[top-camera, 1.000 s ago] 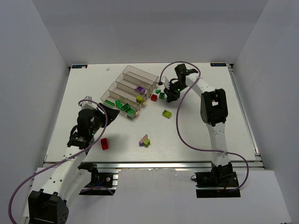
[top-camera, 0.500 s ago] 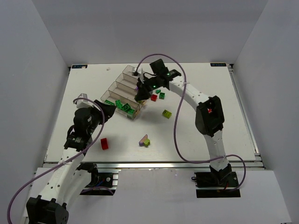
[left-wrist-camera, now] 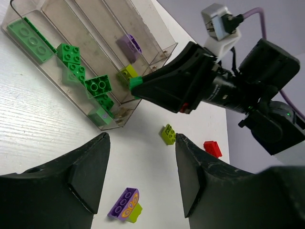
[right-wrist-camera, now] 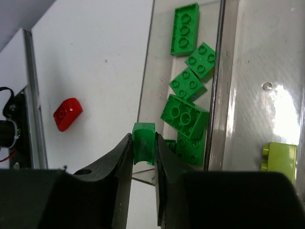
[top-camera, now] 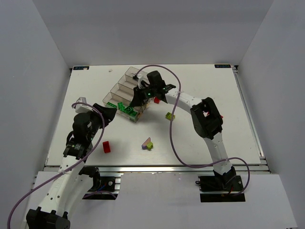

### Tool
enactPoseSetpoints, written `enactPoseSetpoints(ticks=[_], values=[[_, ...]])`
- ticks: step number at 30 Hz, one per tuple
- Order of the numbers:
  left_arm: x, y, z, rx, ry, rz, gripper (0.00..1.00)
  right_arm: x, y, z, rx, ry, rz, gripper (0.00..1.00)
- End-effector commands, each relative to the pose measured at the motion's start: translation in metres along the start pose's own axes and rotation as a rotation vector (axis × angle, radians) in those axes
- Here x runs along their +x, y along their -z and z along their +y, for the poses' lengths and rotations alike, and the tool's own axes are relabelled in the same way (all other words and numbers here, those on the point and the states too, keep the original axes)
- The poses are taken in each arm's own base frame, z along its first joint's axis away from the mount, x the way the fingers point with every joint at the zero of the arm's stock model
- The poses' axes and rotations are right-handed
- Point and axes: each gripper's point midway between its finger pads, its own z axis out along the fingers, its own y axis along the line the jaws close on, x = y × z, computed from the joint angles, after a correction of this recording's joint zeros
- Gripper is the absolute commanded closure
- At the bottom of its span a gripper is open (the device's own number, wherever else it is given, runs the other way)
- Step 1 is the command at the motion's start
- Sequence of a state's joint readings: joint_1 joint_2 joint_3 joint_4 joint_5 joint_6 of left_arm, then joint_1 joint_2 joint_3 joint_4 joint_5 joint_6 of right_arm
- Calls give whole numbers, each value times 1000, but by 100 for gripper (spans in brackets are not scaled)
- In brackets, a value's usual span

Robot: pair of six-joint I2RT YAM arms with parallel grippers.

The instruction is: Sort the legos into containers by color

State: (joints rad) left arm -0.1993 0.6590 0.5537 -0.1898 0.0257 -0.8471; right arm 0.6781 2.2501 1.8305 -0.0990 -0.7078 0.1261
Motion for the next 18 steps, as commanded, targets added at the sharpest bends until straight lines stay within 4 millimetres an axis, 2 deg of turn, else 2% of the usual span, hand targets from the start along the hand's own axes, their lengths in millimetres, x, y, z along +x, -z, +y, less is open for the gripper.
enactPoseSetpoints(ticks=[1, 3, 6, 7, 8, 13, 18], values=[[-1, 2, 1, -13, 6, -4, 33, -6, -12, -7, 63, 23, -48, 100], [-2, 2, 1, -13, 8, -6, 33, -7, -11, -14, 93, 53, -51, 99], [-2, 2, 2, -13, 8, -6, 33, -1, -11, -20, 112, 102, -34, 77], [-1, 2, 2, -14, 8, -5, 33, 0, -10, -21, 114, 111, -29, 64], [-1, 1, 3, -15, 8, -4, 33, 4, -9, -23, 116, 122, -14, 60], [-1, -2, 1, -7, 6, -6, 33, 4, -4, -15, 69, 131, 5, 50], [0, -5, 0, 1, 3, -2, 33, -18, 7, 1, 4, 199, -1, 48]])
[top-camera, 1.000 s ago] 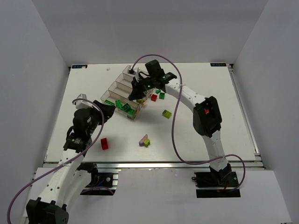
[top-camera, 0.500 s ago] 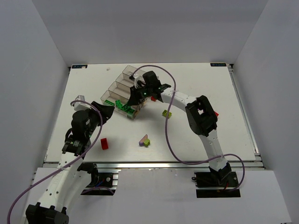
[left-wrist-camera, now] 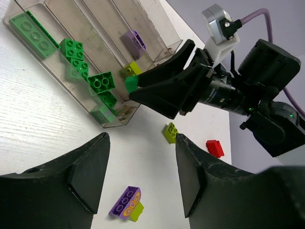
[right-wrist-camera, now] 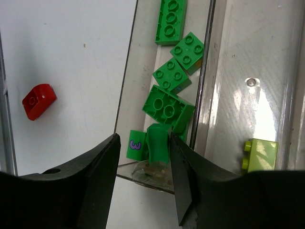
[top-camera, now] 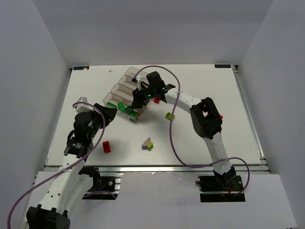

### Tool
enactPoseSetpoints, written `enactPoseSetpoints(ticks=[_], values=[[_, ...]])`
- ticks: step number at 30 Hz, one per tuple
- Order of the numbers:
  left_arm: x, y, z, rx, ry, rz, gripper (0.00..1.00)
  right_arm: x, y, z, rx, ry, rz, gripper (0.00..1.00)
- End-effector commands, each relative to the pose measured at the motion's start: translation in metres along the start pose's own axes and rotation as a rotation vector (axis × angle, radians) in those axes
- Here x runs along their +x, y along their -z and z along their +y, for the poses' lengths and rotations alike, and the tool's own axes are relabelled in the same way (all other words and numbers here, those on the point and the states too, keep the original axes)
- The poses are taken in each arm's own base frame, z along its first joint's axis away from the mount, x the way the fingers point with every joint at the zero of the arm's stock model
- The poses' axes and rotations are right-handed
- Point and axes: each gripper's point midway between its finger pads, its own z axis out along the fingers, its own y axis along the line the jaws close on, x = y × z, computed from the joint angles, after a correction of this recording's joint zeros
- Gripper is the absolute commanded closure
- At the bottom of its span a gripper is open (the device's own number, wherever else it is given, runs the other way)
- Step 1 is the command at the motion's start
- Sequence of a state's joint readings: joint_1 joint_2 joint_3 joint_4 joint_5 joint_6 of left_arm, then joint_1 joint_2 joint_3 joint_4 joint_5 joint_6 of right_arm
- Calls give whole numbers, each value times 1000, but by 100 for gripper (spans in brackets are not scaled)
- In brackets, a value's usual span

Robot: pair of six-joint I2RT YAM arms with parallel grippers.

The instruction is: Sort the legos into containers by color

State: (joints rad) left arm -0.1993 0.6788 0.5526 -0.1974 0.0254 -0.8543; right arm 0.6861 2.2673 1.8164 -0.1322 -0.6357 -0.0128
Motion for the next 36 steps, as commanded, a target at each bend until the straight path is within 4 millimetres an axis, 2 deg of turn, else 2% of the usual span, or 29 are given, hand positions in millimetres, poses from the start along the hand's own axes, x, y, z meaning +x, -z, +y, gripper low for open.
enactPoseSetpoints(ticks=[1, 3, 8, 11, 14, 15, 16, 17, 18, 20, 21, 23, 24, 26, 27, 29, 30, 31, 33, 35, 36], values=[[-4, -2, -5, 24, -5, -20, 33, -42, 18, 17, -66, 106, -57, 48], [-4, -3, -4, 25, -5, -21, 33, -47, 21, 19, -68, 107, -58, 48], [-2, -5, -4, 30, -4, -17, 33, -36, 18, 19, -78, 79, -37, 48], [-3, -5, -5, 24, -13, -12, 33, -45, 27, 17, -67, 89, -51, 52], [-5, -4, -3, 13, -21, -15, 32, -63, 53, -13, 52, 82, -93, 70], [-4, -4, -3, 12, -22, -16, 33, -69, 70, -34, 133, 77, -109, 87], [-5, -3, -3, 17, -19, -22, 33, -69, 79, -45, 169, 76, -109, 95], [-3, -3, 0, 16, -12, -23, 35, -67, 88, -55, 205, 79, -103, 99], [-2, -3, 0, 18, -2, -26, 36, -70, 107, -71, 275, 72, -111, 100], [-3, -3, -1, 29, 9, -38, 39, -58, 122, -86, 321, 51, -81, 96], [-1, -4, 1, 28, 13, -35, 39, -54, 135, -98, 362, 35, -74, 82], [-1, -6, 1, 27, 13, -34, 39, -41, 146, -108, 403, 2, -36, 68], [-1, -7, 1, 26, 9, -31, 39, -34, 152, -117, 433, 16, -13, 54], [1, -11, 1, 20, 3, -17, 39, -23, 155, -122, 435, 44, 30, 43], [0, -12, -1, 23, -2, -15, 39, -12, 155, -124, 414, 113, 79, 36], [2, -16, 0, 22, -5, 0, 38, 1, 154, -127, 381, 202, 139, 33], [2, -17, -1, 22, -6, 2, 38, 17, 150, -126, 337, 226, 182, 30], [2, -18, -2, 25, -6, 3, 38, 21, 153, -130, 321, 323, 216, 30], [2, -20, -3, 27, -6, 6, 38, 38, 148, -131, 242, 374, 241, 28], [1, -20, -4, 27, -8, 6, 37, 45, 149, -136, 219, 420, 262, 27], [1, -20, -2, 23, -9, 7, 37, 48, 147, -139, 204, 436, 269, 24]])
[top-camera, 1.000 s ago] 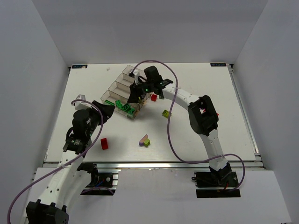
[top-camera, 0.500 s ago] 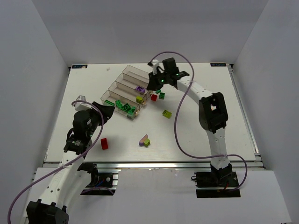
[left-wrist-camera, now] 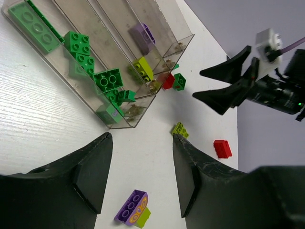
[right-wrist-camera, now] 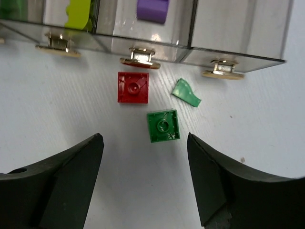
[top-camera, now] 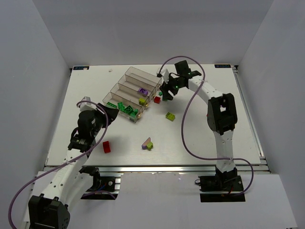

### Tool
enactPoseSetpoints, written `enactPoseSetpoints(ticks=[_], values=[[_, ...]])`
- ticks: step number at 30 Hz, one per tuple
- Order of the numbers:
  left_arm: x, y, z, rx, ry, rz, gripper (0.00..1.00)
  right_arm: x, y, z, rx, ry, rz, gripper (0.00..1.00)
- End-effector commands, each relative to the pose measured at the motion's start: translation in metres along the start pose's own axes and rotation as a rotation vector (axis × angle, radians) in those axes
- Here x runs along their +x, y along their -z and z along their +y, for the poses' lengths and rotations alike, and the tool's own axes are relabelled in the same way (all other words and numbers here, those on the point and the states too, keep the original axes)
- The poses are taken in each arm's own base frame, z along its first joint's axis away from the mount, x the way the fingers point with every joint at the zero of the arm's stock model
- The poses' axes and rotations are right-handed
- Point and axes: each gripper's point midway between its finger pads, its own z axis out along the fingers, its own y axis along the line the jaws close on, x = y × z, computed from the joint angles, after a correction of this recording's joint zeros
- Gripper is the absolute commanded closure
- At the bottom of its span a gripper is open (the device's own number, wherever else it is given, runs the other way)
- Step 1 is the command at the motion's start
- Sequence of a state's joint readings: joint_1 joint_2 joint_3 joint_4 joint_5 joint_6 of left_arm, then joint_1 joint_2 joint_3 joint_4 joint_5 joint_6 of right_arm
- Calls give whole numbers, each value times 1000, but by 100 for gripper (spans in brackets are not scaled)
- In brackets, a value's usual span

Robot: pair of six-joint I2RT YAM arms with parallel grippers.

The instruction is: Sort the legos into containers by color

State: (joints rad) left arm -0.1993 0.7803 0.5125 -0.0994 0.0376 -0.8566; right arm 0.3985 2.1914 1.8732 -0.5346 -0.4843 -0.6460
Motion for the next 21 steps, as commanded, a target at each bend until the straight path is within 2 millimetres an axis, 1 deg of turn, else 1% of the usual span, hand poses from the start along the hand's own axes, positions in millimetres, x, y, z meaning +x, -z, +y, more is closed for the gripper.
enactPoseSetpoints(ticks=[1, 3, 4, 5, 6, 7, 8, 10, 11, 12, 13, 16, 19, 21], values=[[-13, 3, -17, 47, -13, -31, 37, 21, -9, 1, -82, 166, 27, 23], [-13, 3, -16, 44, -10, -32, 37, 28, -15, -5, -76, 203, 39, 22], [-13, 4, -16, 45, -9, -34, 37, 26, -17, -11, -59, 216, 34, 22], [-12, 4, -14, 41, -7, -33, 37, 32, -22, -13, -62, 219, 47, 21], [-12, 4, -15, 43, -7, -33, 37, 32, -25, -15, -65, 222, 50, 21], [-12, 4, -14, 39, -7, -33, 37, 26, -24, -20, -56, 233, 41, 21], [-11, 4, -13, 38, -7, -30, 37, 31, -31, -19, -66, 225, 55, 20], [-10, 4, -12, 34, -7, -27, 37, 30, -34, -24, -52, 233, 55, 20], [-10, 4, -13, 36, -7, -27, 37, 33, -37, -26, -43, 237, 65, 20], [-11, 4, -13, 37, -7, -29, 37, 37, -39, -25, -44, 232, 75, 20], [-11, 4, -13, 35, -7, -29, 37, 36, -40, -27, -35, 243, 68, 20], [-11, 3, -13, 34, -7, -27, 37, 42, -46, -25, -39, 250, 79, 21], [-11, 2, -14, 34, -6, -20, 36, 45, -52, -23, -47, 251, 83, 23], [-10, 1, -14, 32, -6, -16, 36, 44, -53, -21, -58, 250, 73, 27]])
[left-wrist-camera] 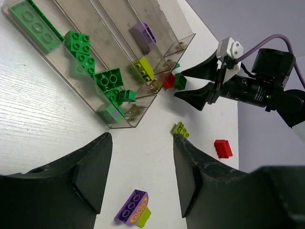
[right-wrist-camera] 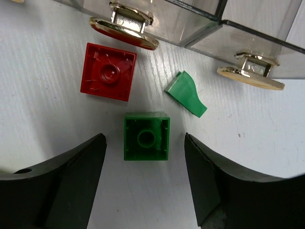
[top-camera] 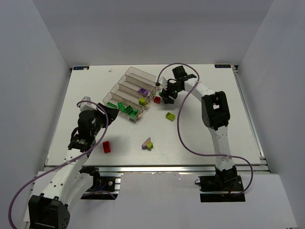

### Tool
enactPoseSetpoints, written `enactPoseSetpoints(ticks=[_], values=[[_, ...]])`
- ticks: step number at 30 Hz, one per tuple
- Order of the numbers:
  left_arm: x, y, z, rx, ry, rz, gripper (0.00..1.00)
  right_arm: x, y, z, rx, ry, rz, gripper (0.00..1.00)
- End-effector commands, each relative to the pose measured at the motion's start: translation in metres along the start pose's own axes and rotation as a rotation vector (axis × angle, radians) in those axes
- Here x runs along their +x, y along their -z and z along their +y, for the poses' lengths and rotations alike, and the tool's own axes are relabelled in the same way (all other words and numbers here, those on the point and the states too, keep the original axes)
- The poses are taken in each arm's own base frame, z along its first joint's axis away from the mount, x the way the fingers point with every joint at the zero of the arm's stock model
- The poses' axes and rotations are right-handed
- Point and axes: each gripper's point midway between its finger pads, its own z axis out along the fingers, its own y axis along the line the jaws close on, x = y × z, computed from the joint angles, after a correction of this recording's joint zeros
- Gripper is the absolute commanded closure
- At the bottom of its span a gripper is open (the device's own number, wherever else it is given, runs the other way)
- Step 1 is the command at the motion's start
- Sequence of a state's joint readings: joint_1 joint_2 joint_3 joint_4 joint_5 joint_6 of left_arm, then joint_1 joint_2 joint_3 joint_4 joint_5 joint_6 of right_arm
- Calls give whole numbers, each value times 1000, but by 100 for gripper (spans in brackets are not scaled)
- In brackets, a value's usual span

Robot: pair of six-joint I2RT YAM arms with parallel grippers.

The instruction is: Sort the legos into containers by color

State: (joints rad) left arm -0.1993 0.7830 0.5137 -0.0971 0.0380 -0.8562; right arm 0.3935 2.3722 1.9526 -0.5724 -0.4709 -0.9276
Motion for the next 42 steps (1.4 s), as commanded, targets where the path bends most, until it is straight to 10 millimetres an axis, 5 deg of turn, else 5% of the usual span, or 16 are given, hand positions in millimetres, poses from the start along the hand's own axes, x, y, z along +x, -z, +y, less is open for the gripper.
enactPoseSetpoints(ticks=[1, 10, 16, 20, 25, 31, 35, 42], values=[[-10, 1, -14, 33, -6, -16, 36, -7, -4, -7, 11, 43, -24, 29], [-12, -1, -16, 38, -9, -14, 36, -14, 7, 12, -48, 30, -60, 74], [-9, -1, -16, 50, -1, -16, 36, -64, 50, 37, -85, 20, -198, 92], [-7, -2, -14, 57, 0, -16, 36, -107, 66, 69, -172, 3, -291, 94], [-4, -4, -15, 72, 4, -10, 36, -163, 54, 117, -267, -45, -351, 93], [-4, 2, -14, 78, 11, -19, 36, -217, 31, 134, -276, -96, -444, 88], [-5, 7, -14, 74, 13, -30, 37, -235, 22, 134, -249, -107, -507, 88], [-5, 10, -14, 73, 24, -25, 36, -238, 0, 135, -213, -155, -570, 88]])
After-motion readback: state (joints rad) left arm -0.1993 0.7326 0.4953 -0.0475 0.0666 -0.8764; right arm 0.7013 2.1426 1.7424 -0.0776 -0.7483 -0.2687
